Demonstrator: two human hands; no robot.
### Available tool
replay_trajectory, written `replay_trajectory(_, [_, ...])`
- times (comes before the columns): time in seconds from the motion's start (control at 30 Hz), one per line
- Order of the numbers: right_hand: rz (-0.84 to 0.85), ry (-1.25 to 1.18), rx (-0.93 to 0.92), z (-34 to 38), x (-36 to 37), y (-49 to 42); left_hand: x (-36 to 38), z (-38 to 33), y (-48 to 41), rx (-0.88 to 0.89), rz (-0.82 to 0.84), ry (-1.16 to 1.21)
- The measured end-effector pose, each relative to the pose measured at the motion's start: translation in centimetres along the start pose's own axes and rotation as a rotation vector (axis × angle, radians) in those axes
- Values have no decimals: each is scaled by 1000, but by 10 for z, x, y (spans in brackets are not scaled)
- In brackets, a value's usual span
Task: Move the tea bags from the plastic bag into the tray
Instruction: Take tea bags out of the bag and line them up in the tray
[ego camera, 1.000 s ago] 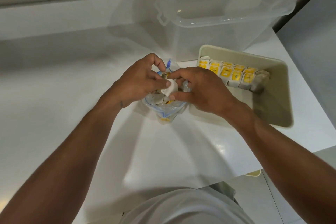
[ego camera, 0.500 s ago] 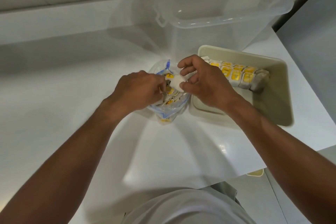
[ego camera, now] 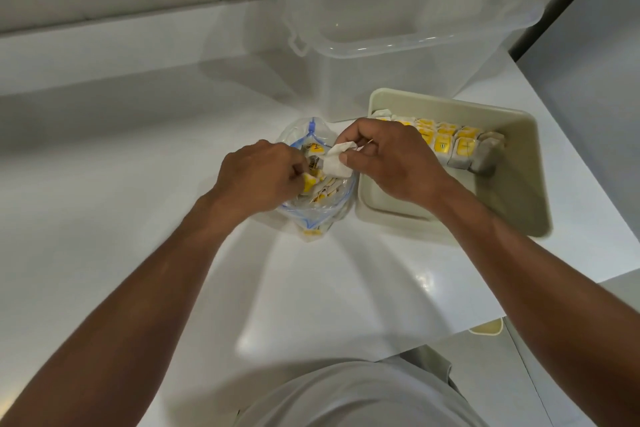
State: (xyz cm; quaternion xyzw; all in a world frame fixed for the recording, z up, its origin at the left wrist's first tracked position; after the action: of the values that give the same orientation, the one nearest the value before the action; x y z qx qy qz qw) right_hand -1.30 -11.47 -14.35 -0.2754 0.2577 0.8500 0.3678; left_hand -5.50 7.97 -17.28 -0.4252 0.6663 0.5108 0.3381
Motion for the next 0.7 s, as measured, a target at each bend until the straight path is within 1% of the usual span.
replay_trajectory(0.2, [-18, -26, 34, -3, -4, 0, -19, 7, 5, 115, -20, 720])
replay_trajectory(0.27, [-15, -44, 48, -2, -5, 1, -23, 6, 7, 101, -20, 877])
replay_trajectory(0.33, [41, -152, 40, 1, -5, 3, -24, 4, 9, 72, -31, 926])
replay_trajectory(0.4, [140, -358, 12, 6, -4, 5, -23, 3, 9, 59, -30, 953])
replay_trajectory(0.43, [156, -427, -2, 8, -2, 5, -23, 3, 10, 62, -13, 966])
replay_trajectory(0.47, [135, -444, -6, 8, -1, 4, -24, 2, 11, 71, 12, 983])
replay_trajectory(0.53, [24, -353, 12, 6, -1, 0, -26, -2, 13, 98, 51, 1029])
replay_trajectory(0.57, [-5, -340, 22, 5, -1, -1, -27, -4, 14, 106, 52, 1044])
replay_trajectory(0.67, [42, -455, 2, 6, -2, -1, -32, -5, 16, 95, 35, 1060])
replay_trajectory(0.7, [47, -453, -4, 7, -2, 0, -33, -4, 16, 97, 44, 1063])
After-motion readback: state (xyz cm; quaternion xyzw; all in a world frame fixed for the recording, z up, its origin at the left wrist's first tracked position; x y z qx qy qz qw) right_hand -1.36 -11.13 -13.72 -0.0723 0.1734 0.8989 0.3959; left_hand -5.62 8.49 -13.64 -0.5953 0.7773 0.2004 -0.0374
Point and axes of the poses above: each hand's wrist, its own y-axis away from the middle knuckle, its own x-axis out of the palm, z = x × y, the point moved 2 cm from there along -y, towards the middle knuckle, and after that the axes turned 13 degrees about z, right-handed, at the moved point
